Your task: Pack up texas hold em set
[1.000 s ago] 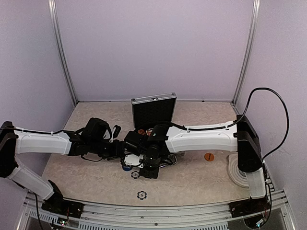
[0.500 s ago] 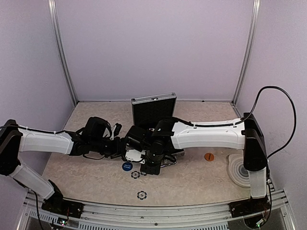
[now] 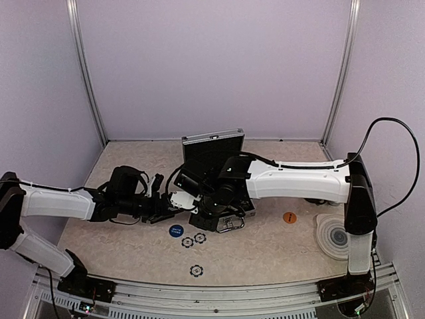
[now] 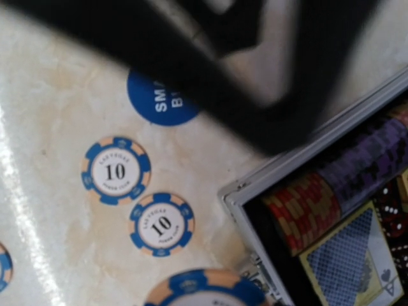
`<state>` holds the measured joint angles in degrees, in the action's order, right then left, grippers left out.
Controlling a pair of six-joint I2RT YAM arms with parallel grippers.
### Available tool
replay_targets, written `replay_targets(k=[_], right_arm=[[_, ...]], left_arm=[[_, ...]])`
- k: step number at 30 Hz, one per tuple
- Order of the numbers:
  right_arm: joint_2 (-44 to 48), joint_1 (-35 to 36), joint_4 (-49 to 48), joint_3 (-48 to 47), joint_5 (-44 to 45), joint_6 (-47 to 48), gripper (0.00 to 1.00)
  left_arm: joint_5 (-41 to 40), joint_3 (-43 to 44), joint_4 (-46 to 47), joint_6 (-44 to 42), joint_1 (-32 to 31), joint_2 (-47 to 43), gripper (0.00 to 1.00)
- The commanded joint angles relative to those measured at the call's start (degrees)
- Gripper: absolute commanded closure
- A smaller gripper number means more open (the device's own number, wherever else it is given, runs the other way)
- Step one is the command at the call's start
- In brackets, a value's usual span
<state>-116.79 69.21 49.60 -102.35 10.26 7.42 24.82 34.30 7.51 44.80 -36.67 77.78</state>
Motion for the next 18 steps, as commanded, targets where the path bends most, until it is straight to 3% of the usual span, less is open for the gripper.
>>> replay_targets(k=[1, 18], right_arm=[[2.6, -0.2, -1.3, 0.1, 0.5, -0.5, 0.58], [2.5, -0.3, -1.6, 0.5, 0.2, -0.2, 0.58]], left_arm=[[7.5, -2.8, 8.1, 3.0, 0.2, 3.1, 0.44], [12.0, -1.3, 15.2, 4.7, -2.7, 3.7, 0.46]])
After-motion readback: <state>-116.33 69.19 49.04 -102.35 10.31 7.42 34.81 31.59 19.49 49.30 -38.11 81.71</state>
